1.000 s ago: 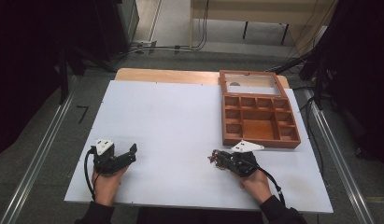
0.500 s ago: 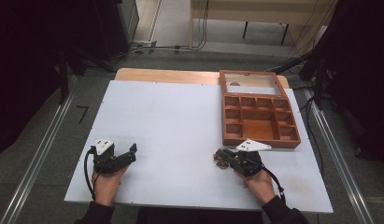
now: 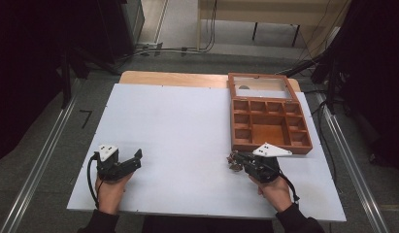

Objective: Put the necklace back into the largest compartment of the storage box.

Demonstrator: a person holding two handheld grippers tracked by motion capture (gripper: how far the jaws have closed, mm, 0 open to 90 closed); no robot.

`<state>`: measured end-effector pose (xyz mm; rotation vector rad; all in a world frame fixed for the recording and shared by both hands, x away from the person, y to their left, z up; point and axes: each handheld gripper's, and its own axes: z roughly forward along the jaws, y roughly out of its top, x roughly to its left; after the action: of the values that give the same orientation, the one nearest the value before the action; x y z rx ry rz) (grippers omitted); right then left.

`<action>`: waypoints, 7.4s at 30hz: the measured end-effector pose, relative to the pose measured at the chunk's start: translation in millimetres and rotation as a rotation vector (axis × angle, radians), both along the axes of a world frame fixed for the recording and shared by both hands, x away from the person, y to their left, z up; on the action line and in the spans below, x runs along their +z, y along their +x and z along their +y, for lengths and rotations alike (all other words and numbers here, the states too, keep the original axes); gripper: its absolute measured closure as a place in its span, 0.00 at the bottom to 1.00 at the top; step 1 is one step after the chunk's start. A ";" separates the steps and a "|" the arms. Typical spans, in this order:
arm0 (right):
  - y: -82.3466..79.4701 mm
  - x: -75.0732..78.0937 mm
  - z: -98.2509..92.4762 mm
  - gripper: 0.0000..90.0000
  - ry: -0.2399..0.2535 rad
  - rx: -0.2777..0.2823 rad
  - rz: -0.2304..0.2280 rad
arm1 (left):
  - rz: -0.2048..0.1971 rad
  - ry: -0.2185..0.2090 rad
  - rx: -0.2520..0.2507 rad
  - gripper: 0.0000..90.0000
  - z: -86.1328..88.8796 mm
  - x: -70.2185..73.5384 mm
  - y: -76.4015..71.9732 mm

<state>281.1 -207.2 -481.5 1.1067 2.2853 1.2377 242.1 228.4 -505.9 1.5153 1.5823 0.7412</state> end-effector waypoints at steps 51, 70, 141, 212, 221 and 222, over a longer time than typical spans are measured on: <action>38.7 46.2 -60.5 0.89 0.098 -0.214 -0.061 | -0.001 0.001 0.001 0.17 -0.4 0.3 -0.4; 70.8 42.2 -73.6 0.89 0.105 -0.317 -0.050 | -0.001 0.000 0.003 0.17 0.2 -0.1 -0.3; 80.8 28.1 -75.4 0.14 0.063 -0.343 -0.016 | -0.001 0.008 0.016 0.17 4.9 -1.3 0.4; 4.1 25.2 -110.3 0.13 0.088 -0.338 -0.029 | -0.010 0.016 0.004 0.17 5.5 1.3 -0.9; -3.4 21.8 -116.4 0.13 0.082 -0.342 -0.026 | -0.009 0.016 0.002 0.17 5.0 1.0 -0.8; -3.9 21.3 -116.8 0.13 0.082 -0.341 -0.025 | -0.008 0.016 0.002 0.17 4.9 0.9 -0.8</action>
<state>277.3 -324.1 -460.2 1.4296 1.9368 1.2049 241.3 233.3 -505.1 1.5211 1.5752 0.7617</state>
